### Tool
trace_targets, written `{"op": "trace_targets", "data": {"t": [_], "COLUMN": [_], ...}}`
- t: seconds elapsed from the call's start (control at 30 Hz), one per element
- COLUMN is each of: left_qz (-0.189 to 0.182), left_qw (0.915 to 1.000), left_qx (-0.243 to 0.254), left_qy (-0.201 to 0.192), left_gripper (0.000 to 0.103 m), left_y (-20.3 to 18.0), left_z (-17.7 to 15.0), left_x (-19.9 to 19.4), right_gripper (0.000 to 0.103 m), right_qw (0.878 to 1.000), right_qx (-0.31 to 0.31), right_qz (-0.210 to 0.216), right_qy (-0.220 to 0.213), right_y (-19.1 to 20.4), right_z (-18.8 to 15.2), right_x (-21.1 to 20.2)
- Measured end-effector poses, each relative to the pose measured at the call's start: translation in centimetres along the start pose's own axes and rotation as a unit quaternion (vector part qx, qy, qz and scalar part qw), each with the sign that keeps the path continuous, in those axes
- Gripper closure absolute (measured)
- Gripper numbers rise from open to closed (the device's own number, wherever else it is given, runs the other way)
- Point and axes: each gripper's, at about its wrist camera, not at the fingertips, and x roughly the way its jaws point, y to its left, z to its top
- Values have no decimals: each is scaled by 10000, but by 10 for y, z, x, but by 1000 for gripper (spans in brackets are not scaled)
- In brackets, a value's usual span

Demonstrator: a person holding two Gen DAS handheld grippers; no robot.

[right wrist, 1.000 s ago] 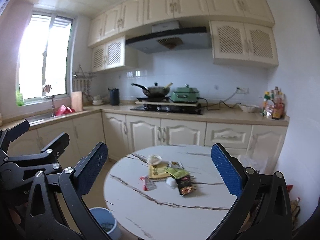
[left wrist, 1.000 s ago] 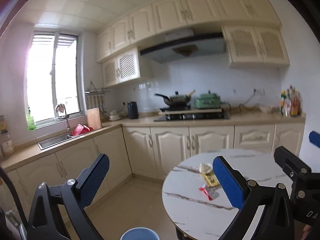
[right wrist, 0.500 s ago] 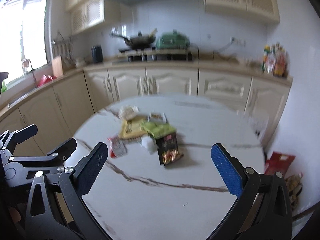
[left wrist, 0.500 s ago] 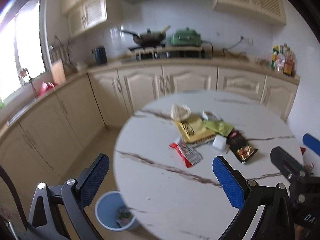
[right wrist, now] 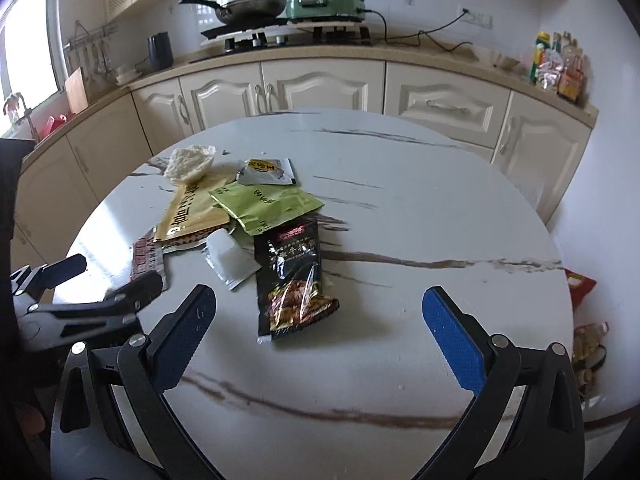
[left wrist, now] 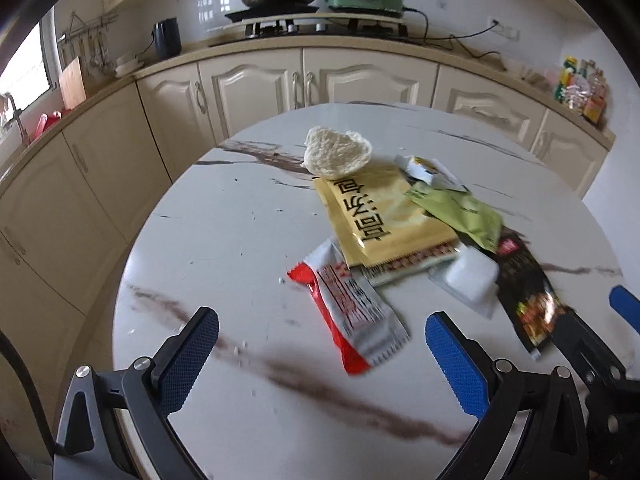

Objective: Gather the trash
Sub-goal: 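Grasp the red-and-white snack wrapper with the left tool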

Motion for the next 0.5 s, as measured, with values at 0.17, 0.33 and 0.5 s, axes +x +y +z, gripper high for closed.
{"op": "trace_targets", "data": {"t": [0.17,0.33,0.5], "left_qz": [-11,-127,-311], "left_qw": [9998,9999,9994], "left_qx": [-82,64,113], "left_qy": [156,23,-18], "left_gripper": [12,40,73], "left_y": [10,19,30], "left_z": [10,9,-7], "left_x": [20,21,11], "right_gripper": [0,0,0], "right_qw": [9999,9998,9987], "right_qx": [-11,-49,-189], "right_qz": [76,134,396], "right_qy": [68,134,250], "right_y": [-1,3,17], "right_z": [5,9,12], "right_x": [9,16,26]}}
